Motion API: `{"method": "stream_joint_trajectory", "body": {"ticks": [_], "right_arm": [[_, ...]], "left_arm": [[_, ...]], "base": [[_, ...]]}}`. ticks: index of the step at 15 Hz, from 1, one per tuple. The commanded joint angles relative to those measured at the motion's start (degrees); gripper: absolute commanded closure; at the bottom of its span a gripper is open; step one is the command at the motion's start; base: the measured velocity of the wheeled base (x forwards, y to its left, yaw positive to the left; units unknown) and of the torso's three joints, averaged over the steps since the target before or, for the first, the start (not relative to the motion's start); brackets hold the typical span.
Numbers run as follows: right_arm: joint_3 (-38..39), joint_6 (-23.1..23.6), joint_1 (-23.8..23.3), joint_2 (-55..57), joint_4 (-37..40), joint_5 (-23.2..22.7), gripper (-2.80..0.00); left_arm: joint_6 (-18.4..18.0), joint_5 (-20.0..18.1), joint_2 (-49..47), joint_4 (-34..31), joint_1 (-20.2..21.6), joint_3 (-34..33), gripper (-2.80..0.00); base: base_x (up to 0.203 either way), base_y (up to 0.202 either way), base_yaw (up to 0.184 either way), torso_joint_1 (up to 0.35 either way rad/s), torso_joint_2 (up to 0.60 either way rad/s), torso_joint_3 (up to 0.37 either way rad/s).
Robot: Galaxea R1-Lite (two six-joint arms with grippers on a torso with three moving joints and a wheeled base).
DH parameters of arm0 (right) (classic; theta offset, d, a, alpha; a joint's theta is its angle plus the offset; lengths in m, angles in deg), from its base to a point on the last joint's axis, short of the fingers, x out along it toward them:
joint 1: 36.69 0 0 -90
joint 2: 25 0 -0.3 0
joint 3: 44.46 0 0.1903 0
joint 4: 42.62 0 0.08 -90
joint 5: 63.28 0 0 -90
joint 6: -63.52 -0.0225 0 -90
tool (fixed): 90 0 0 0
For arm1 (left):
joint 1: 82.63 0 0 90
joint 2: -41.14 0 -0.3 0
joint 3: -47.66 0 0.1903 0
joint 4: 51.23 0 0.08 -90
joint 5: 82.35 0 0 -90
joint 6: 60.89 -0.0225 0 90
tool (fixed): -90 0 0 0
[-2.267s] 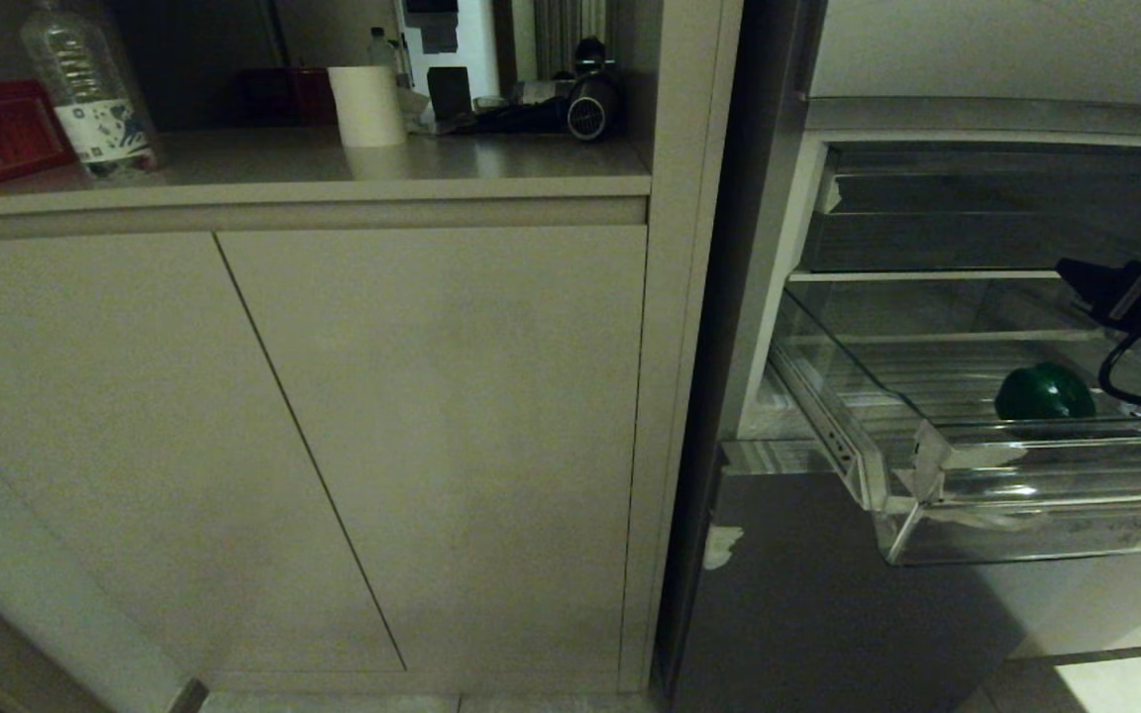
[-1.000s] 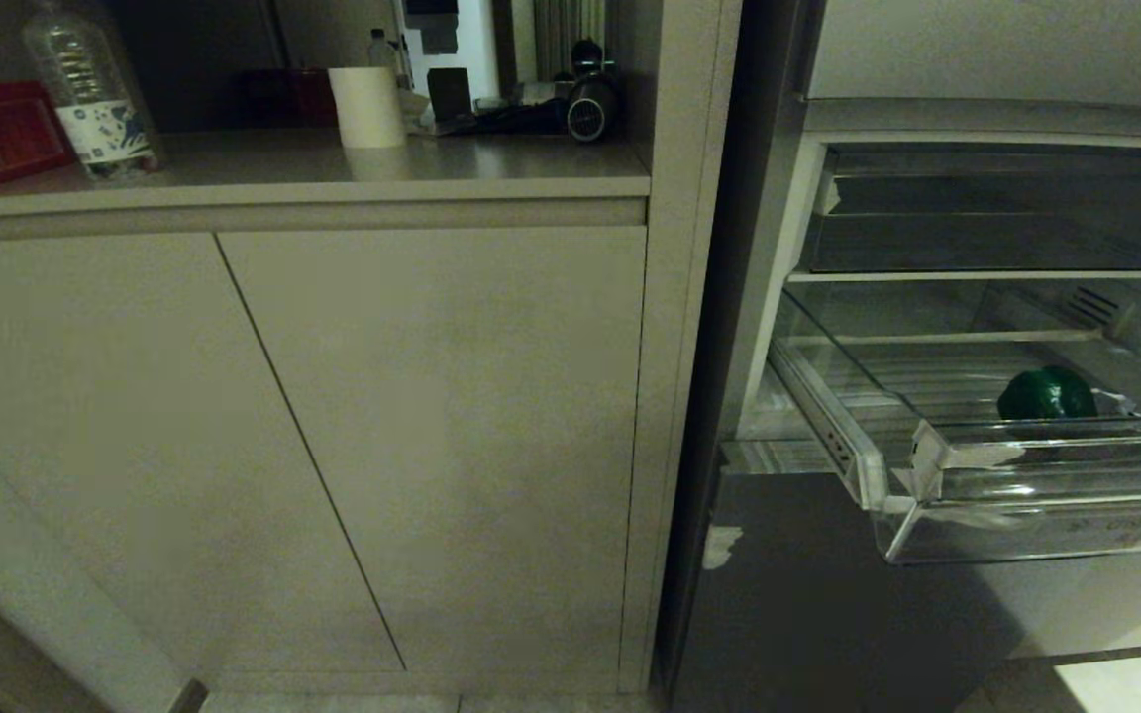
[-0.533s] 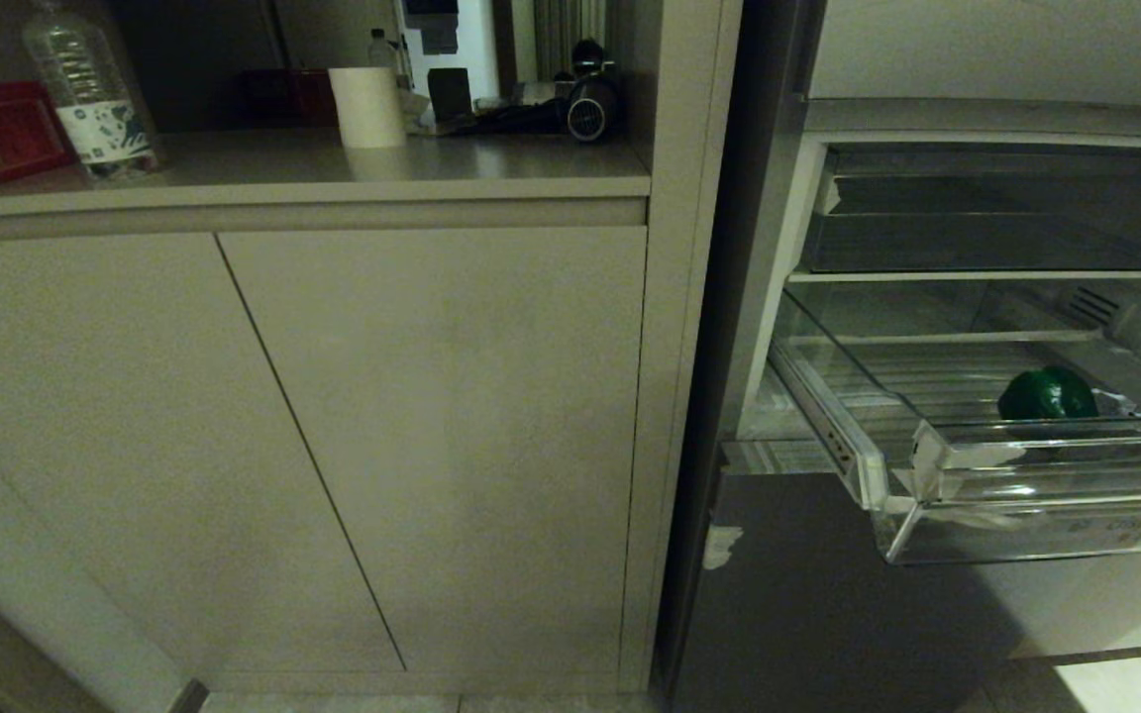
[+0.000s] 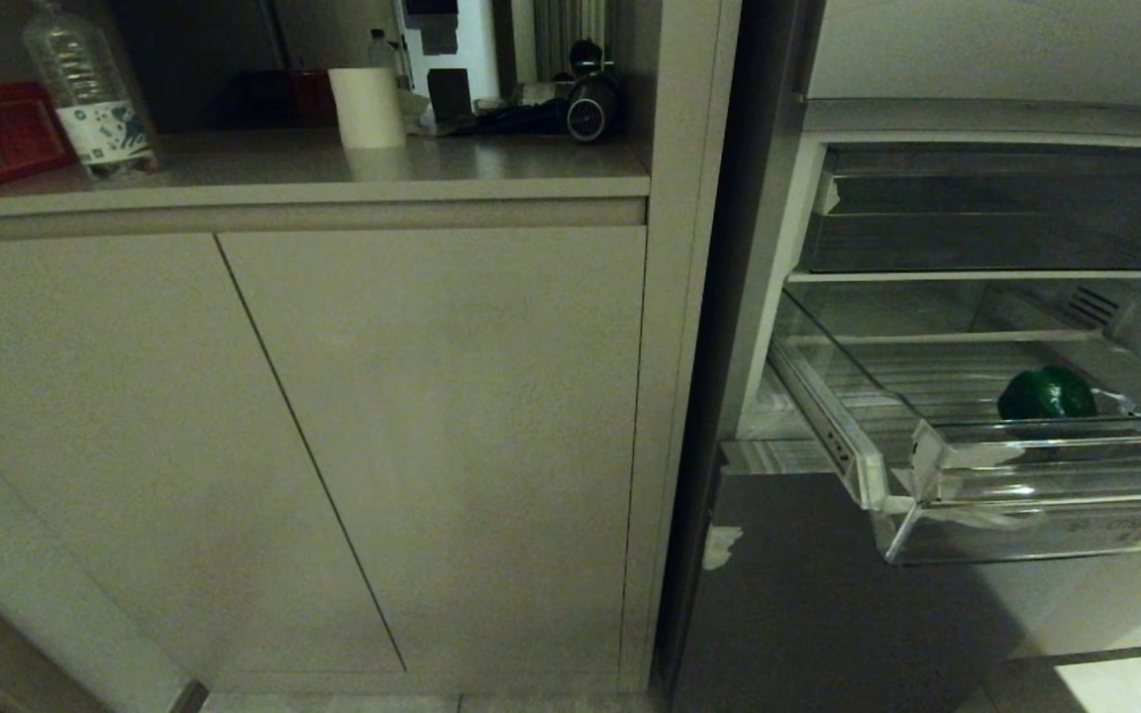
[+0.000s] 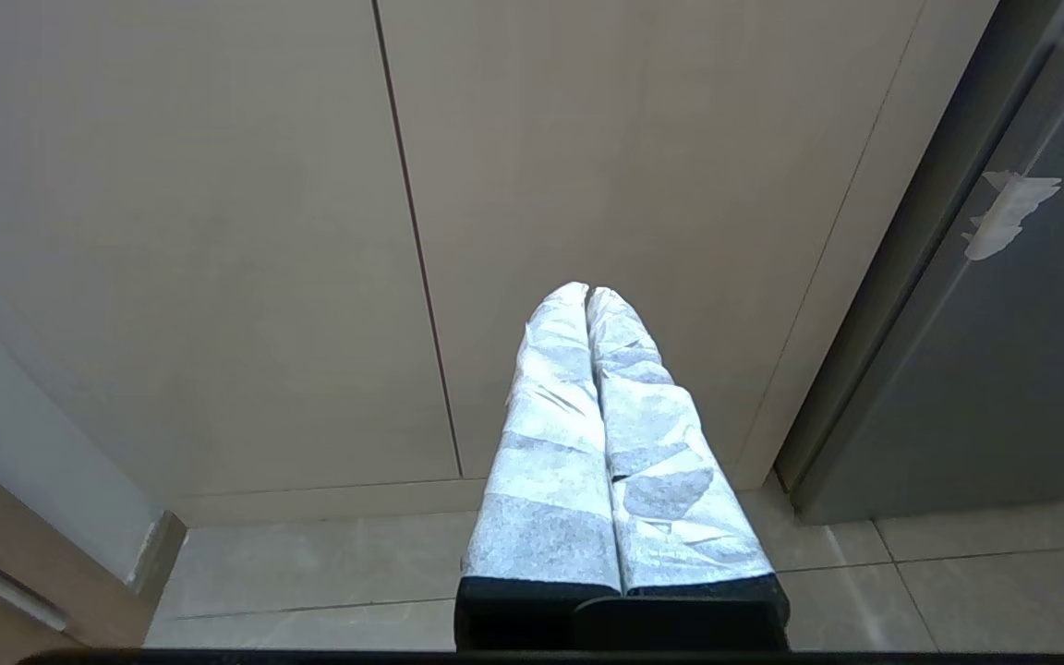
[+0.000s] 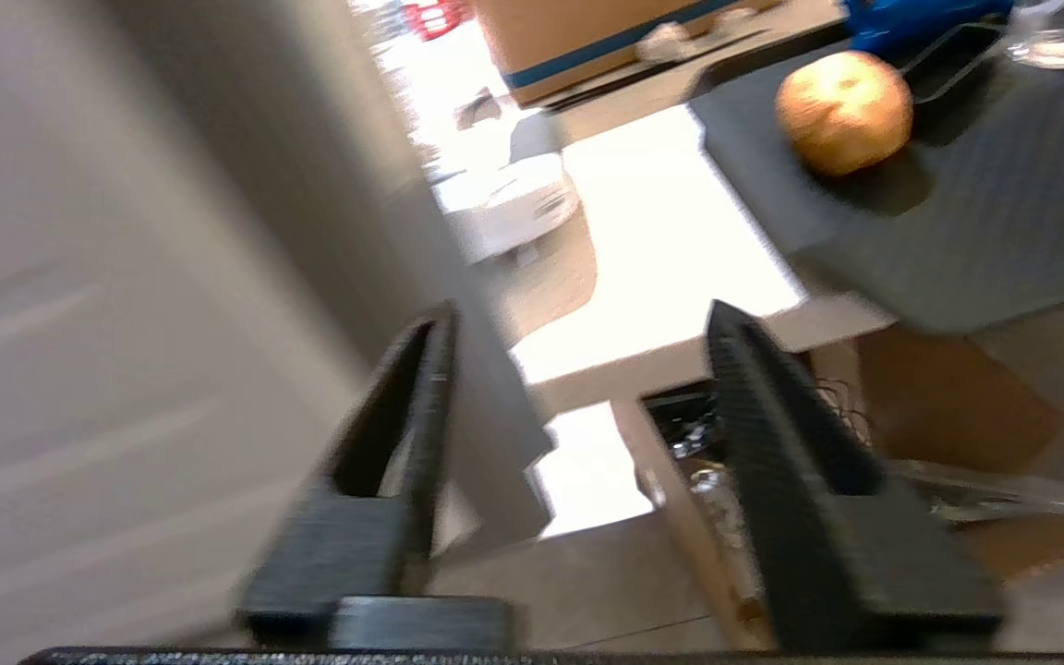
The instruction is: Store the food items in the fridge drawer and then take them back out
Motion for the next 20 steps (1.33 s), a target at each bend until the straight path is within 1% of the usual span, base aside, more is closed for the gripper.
{"method": "stream_joint_trajectory", "body": {"ticks": [1,4,6,7,11,14,16,20], "right_arm": [[-6.0,0.0,-0.2,10.9,-0.8,1.1,-2.80],[-14.9,0.5,-1.8,19.7,-1.1,2.1,-2.80],[-19.1,0.7,-3.1,23.7,-1.2,2.5,-2.80],[-21.6,0.8,-3.4,26.0,-1.2,3.4,-2.80],[-28.8,0.9,-3.6,33.7,-1.2,5.4,-2.80],[-35.5,1.1,-3.3,39.5,-1.1,8.7,-2.80],[-38.0,1.2,-2.1,42.9,-1.0,8.9,-2.80],[-39.7,5.1,0.4,46.1,-0.7,9.4,-2.80]], "left_arm": [[0.0,0.0,0.0,0.0,0.0,0.0,0.00],[0.0,0.0,0.0,0.0,0.0,0.0,0.00],[0.0,0.0,0.0,0.0,0.0,0.0,0.00],[0.0,0.0,0.0,0.0,0.0,0.0,0.00],[0.0,0.0,0.0,0.0,0.0,0.0,0.00],[0.0,0.0,0.0,0.0,0.0,-0.1,0.00],[0.0,0.0,0.0,0.0,0.0,0.0,0.00],[0.0,0.0,0.0,0.0,0.0,0.0,0.00]], "base": [[0.000,0.000,0.000,0.000,0.00,0.000],[0.000,0.000,0.000,0.000,0.00,0.000],[0.000,0.000,0.000,0.000,0.00,0.000],[0.000,0.000,0.000,0.000,0.00,0.000],[0.000,0.000,0.000,0.000,0.00,0.000],[0.000,0.000,0.000,0.000,0.00,0.000],[0.000,0.000,0.000,0.000,0.00,0.000],[0.000,0.000,0.000,0.000,0.00,0.000]]}}
